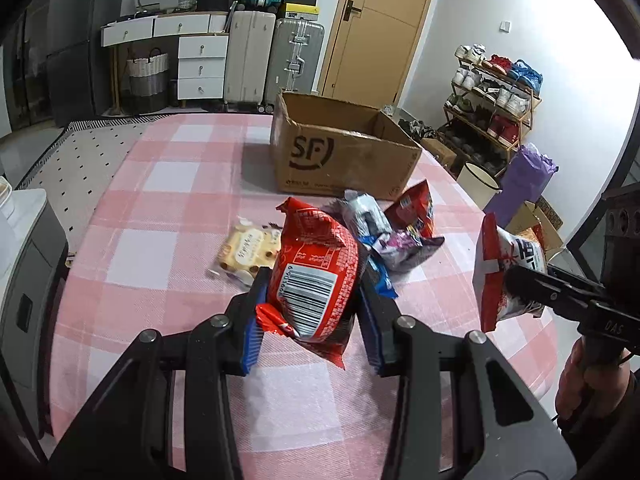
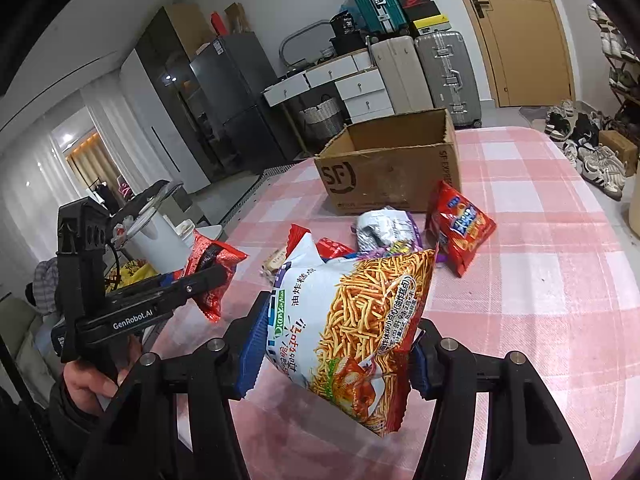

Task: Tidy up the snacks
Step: 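Carry both held bags toward the SF box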

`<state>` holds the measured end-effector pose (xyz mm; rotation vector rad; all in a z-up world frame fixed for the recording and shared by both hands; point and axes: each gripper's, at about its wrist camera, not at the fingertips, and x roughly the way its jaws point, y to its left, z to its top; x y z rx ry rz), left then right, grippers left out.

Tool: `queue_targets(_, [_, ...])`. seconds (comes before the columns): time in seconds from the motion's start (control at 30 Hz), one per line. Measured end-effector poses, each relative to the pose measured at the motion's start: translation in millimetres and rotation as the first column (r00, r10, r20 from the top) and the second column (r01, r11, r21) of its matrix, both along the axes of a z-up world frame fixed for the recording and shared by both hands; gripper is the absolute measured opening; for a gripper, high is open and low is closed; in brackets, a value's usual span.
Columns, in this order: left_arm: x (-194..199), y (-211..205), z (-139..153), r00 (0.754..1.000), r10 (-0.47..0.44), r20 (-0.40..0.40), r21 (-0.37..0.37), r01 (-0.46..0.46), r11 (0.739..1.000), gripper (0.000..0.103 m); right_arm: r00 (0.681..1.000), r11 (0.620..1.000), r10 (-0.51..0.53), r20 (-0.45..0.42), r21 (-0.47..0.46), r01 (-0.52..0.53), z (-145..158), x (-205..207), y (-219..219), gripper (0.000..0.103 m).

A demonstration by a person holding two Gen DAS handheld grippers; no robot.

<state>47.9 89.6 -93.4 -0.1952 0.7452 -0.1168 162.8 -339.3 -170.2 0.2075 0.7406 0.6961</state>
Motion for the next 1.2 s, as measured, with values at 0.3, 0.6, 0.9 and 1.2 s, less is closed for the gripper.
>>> queue_targets(0.3, [20, 13, 28, 1.000, 0.000, 0.021, 0.024, 0.000, 1.000, 0.038, 0.998, 0.999, 0.007, 0.062, 0.037, -0.010, 27, 23, 7, 0.059])
queue_targets(0.6, [56, -14, 62, 0.996, -0.063, 0.056, 0.087, 0.058, 0.995, 0.038, 0.992, 0.999, 0.012, 0.127, 0.029, -0.016, 59, 59, 8, 0.059])
queue_targets(0.9, [112, -22, 104, 0.994, -0.104, 0.040, 0.034, 0.102, 0.994, 0.038, 0.981, 0.999, 0.027, 0.195, 0.013, -0.030, 100, 96, 9, 0.059])
queue_targets(1.2, [184, -31, 138, 0.993, -0.112, 0.028, 0.033, 0.111, 0.993, 0.038, 0.971, 0.999, 0.039, 0.237, -0.012, -0.037, 133, 141, 17, 0.059])
